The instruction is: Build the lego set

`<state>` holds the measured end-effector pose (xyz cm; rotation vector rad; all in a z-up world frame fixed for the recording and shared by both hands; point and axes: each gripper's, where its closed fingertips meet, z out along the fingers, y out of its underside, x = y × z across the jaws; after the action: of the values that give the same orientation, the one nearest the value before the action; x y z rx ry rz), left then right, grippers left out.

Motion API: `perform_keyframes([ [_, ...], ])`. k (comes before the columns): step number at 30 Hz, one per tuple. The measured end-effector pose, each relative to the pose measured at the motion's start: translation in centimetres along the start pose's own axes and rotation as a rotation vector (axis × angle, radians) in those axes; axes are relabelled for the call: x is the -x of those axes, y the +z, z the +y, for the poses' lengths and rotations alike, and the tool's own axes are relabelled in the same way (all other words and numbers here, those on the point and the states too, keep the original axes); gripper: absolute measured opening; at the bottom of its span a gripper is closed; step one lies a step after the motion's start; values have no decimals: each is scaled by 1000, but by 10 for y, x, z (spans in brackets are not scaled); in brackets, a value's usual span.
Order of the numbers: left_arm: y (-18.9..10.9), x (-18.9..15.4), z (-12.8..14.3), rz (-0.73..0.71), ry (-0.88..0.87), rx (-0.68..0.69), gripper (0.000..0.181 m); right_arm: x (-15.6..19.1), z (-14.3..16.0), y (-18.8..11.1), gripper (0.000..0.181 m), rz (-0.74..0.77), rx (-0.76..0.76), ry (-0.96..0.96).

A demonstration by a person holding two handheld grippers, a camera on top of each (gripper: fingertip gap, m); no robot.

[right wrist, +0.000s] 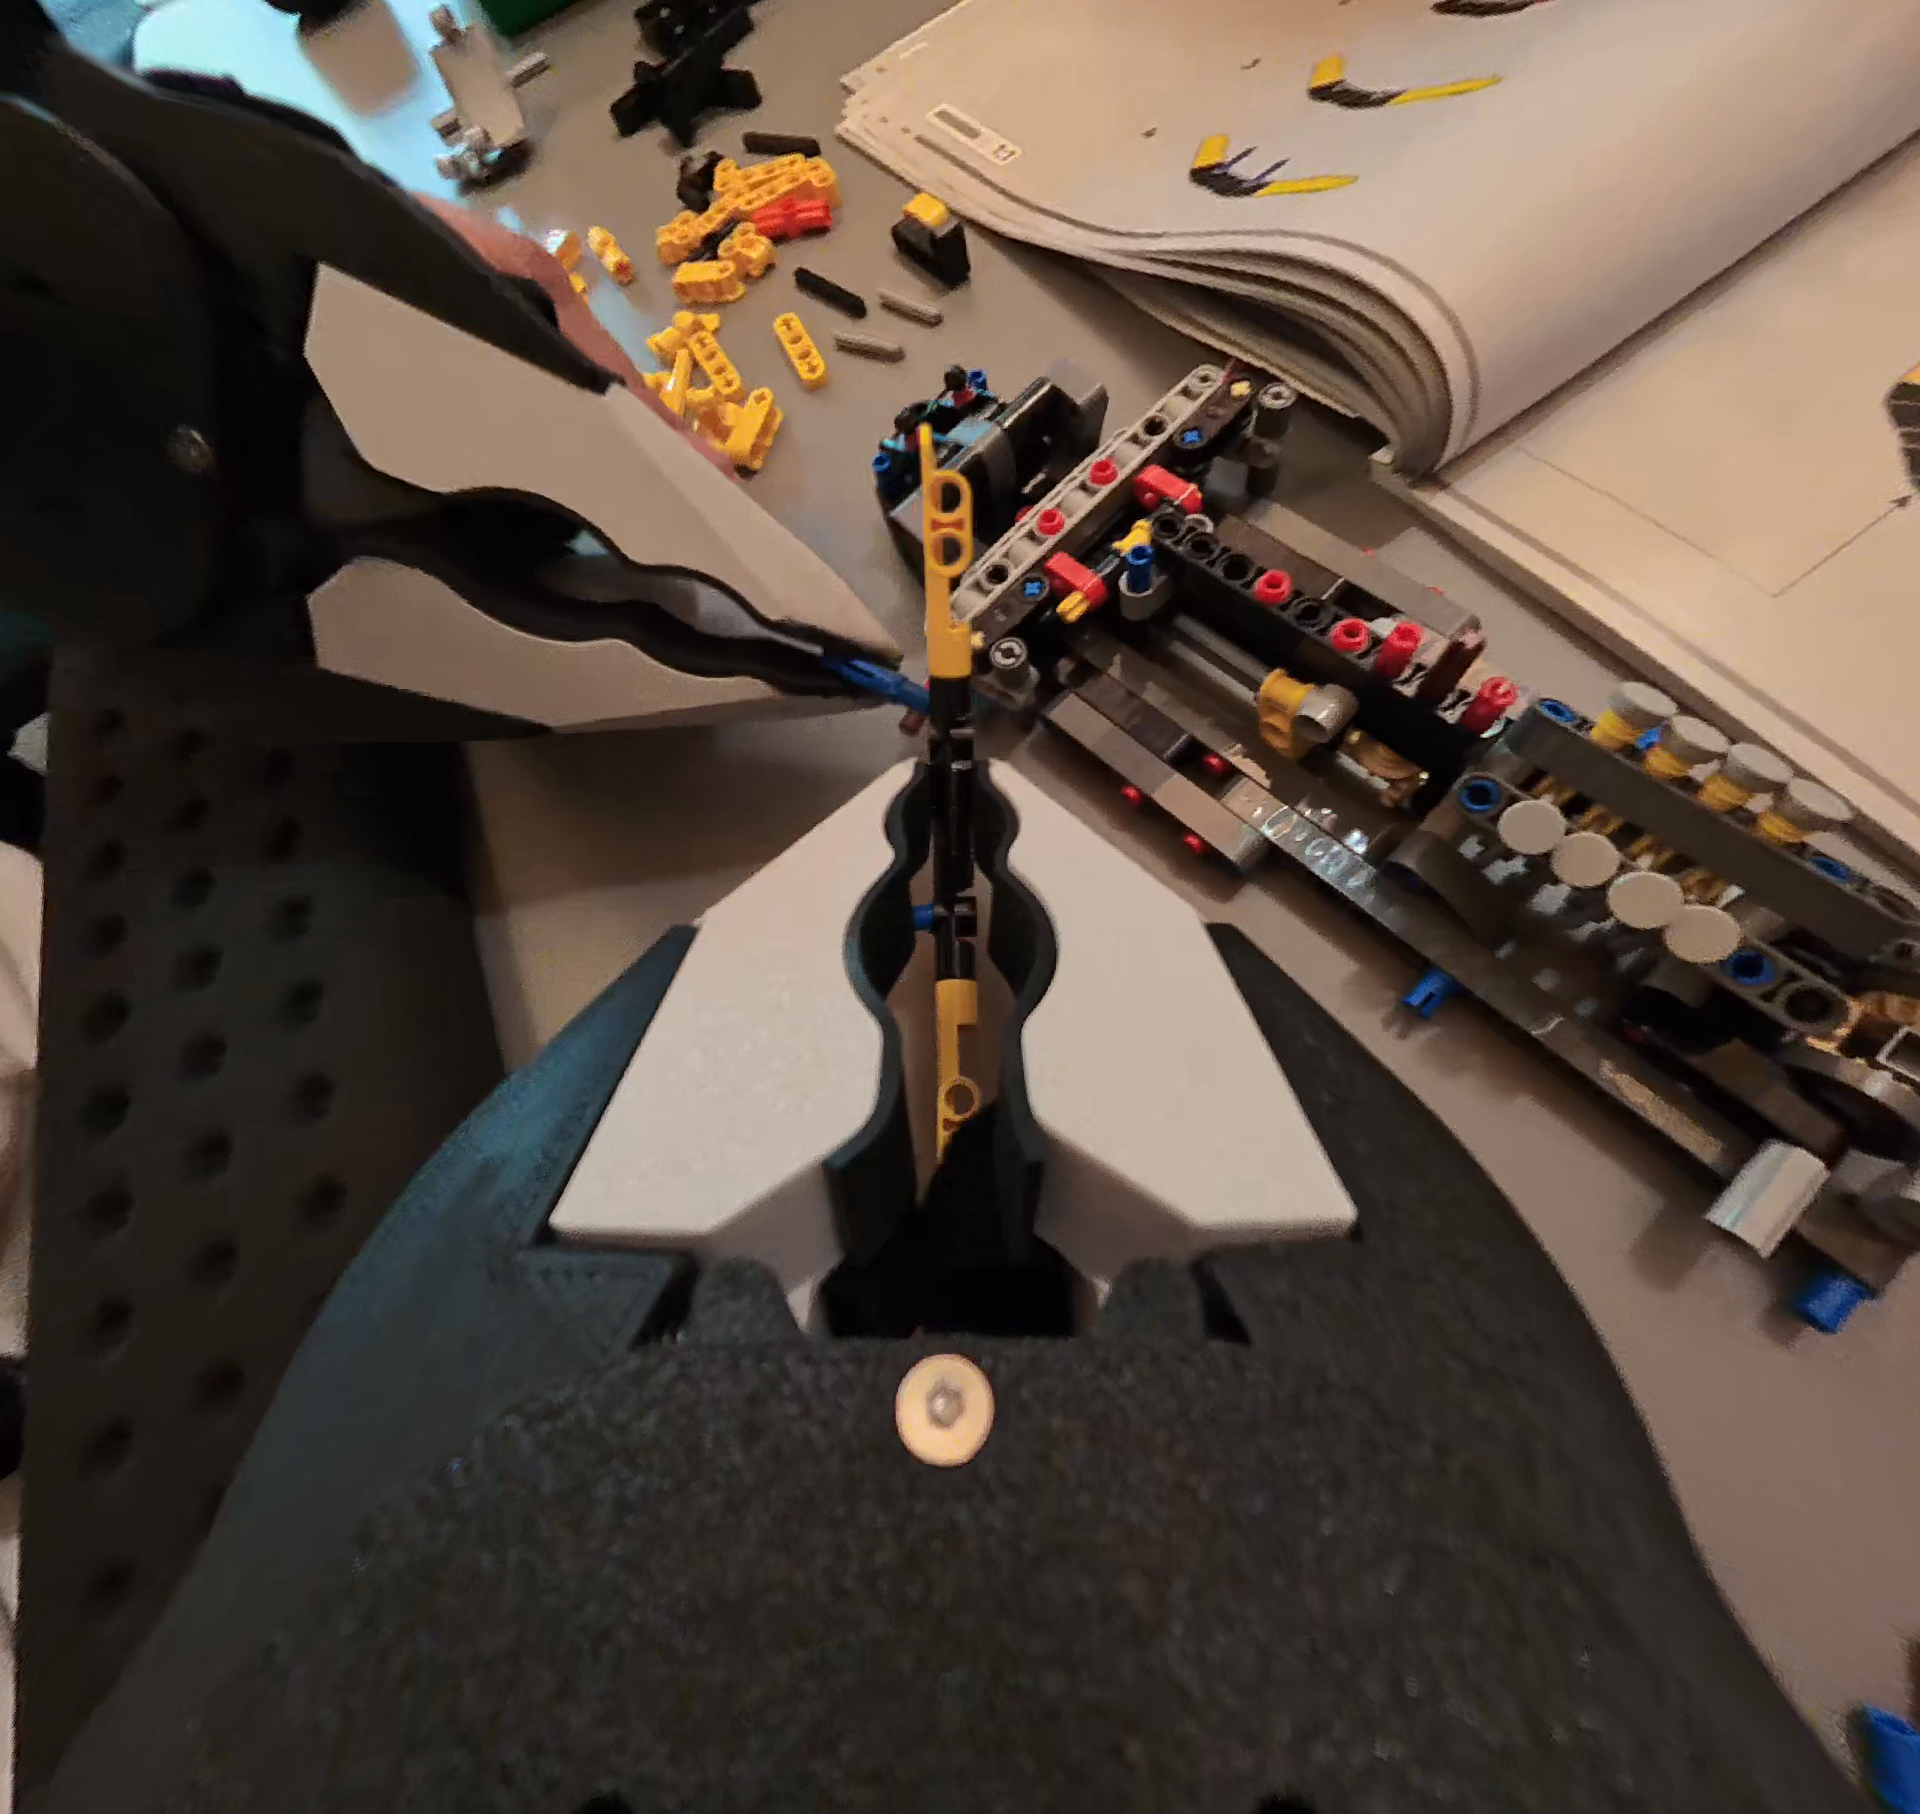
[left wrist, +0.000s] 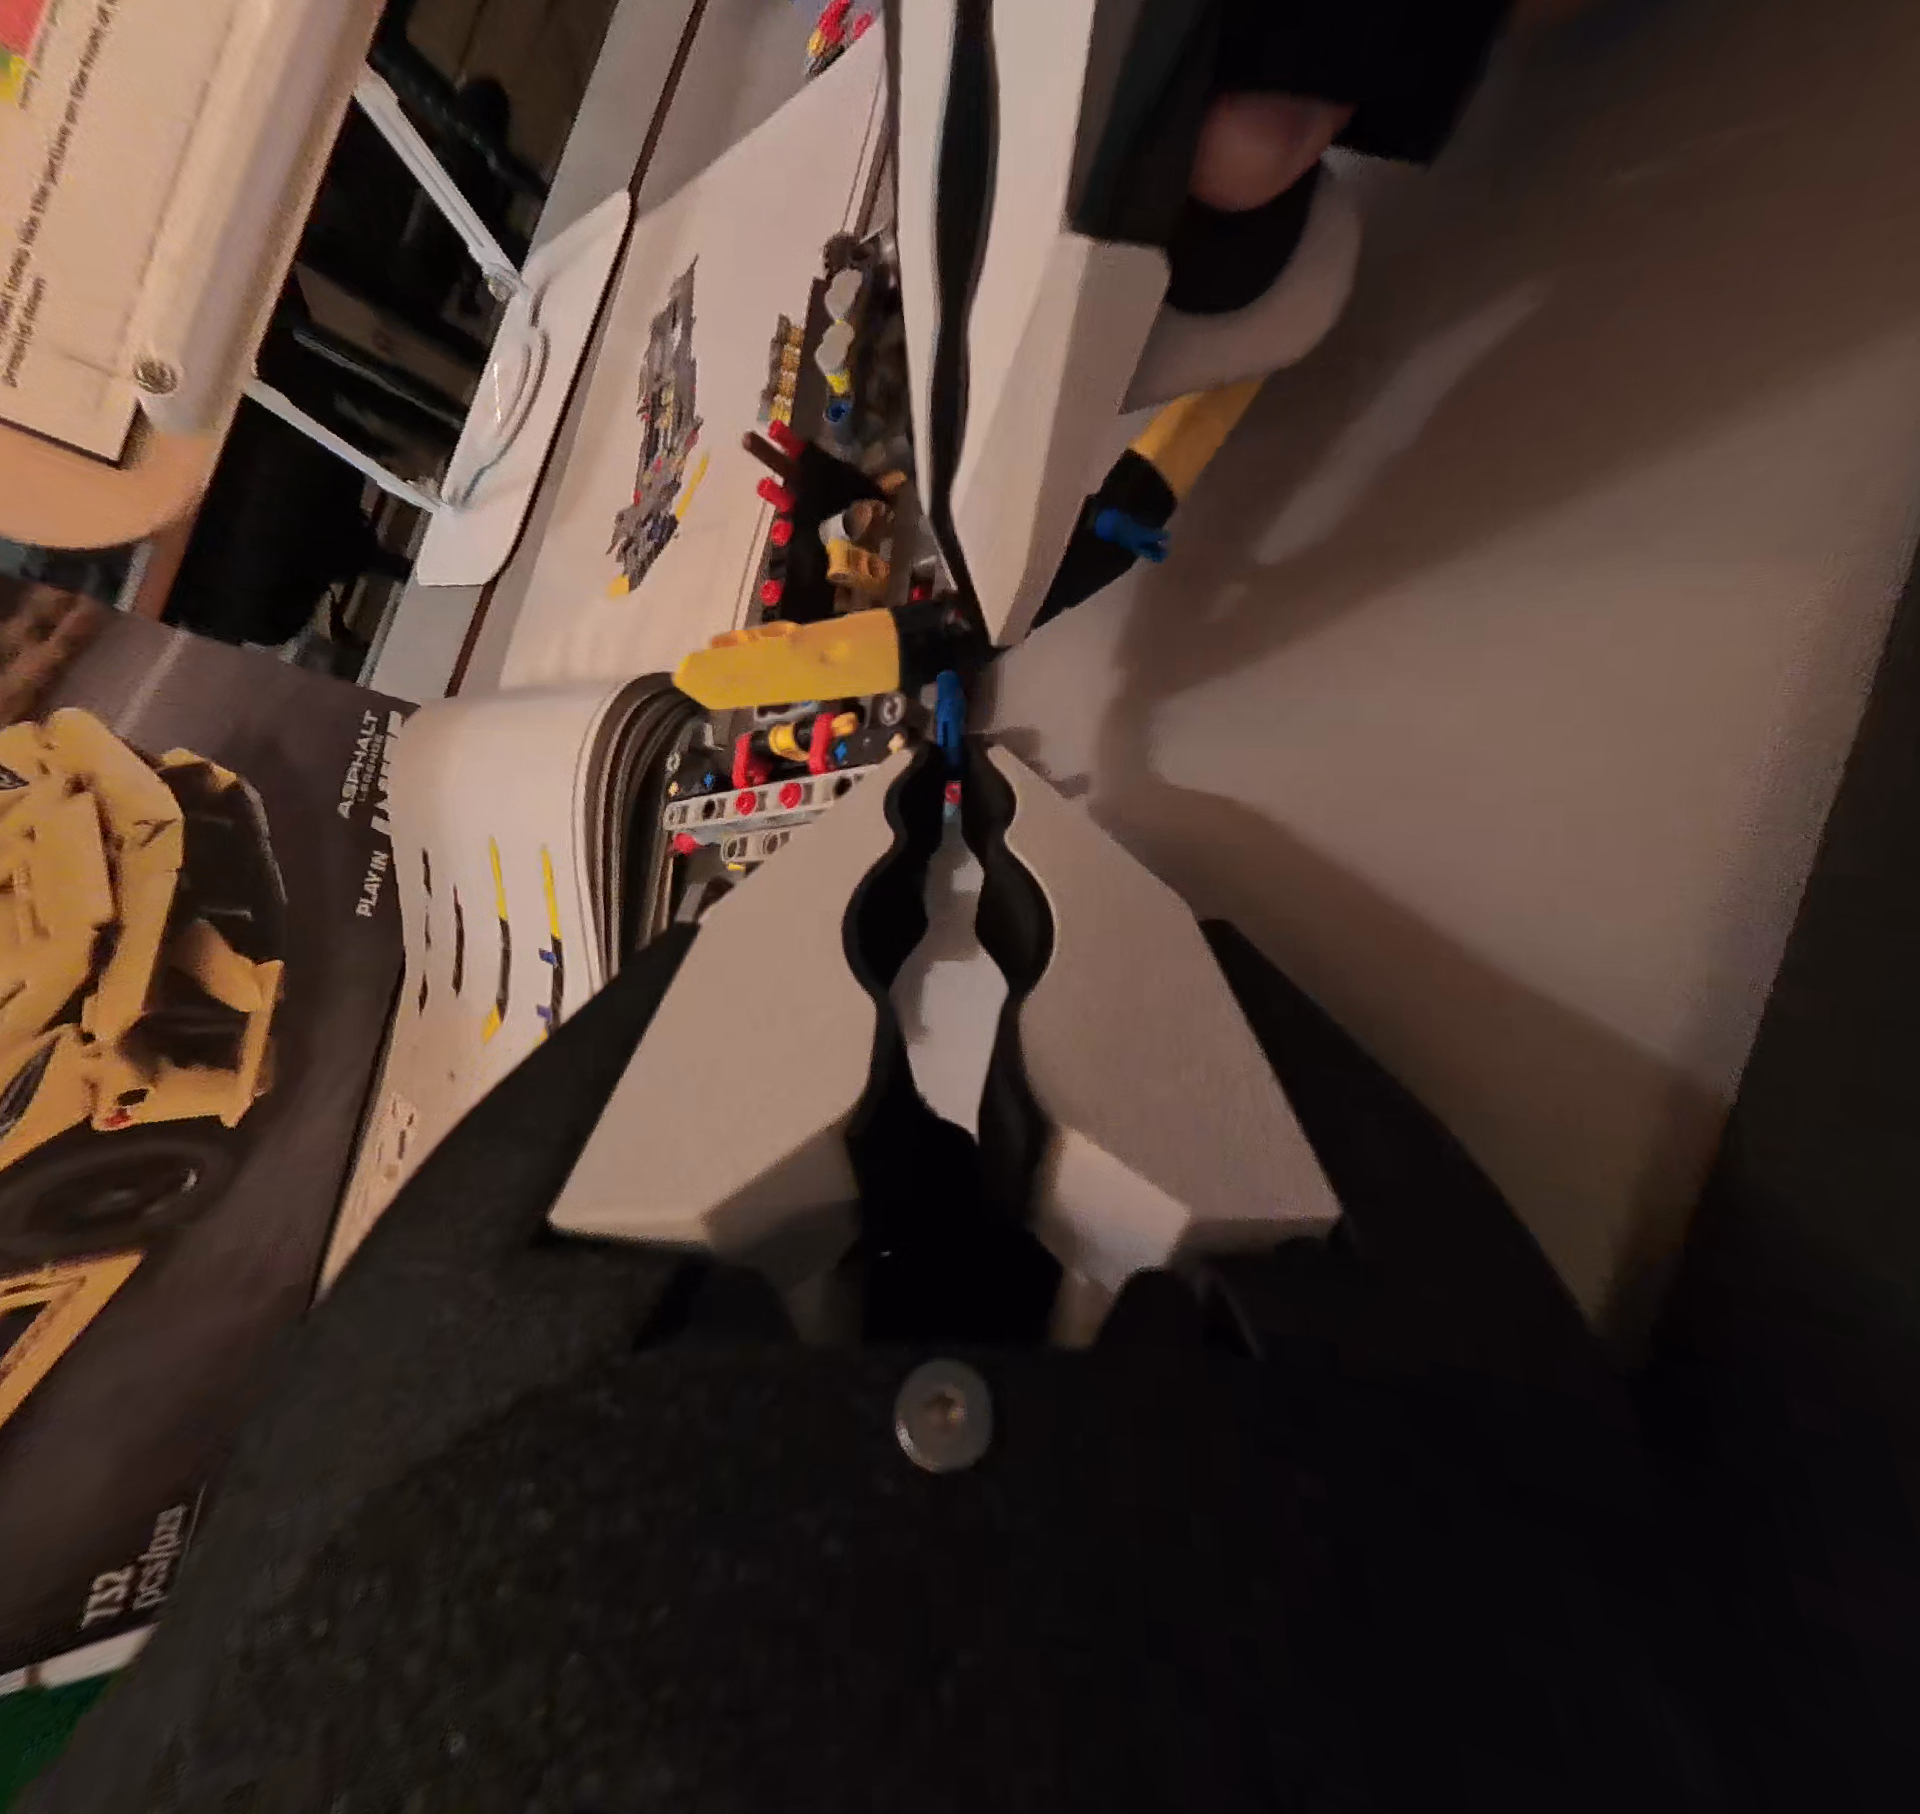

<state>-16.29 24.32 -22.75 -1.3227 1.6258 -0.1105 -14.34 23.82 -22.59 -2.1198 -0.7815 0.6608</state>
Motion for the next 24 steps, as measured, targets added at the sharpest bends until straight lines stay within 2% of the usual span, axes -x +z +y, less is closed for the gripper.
perform_keyframes([
  [7,1,4,-4,-68,45,23,2,-2,-5,4,6,13,-21,77],
  [16,2,4,-5,-84,74,39,2,-3,-6,5,6,24,-20,101],
  [24,5,6,-5,-109,43,75,1,-8,-7,7,6,67,-22,113],
])
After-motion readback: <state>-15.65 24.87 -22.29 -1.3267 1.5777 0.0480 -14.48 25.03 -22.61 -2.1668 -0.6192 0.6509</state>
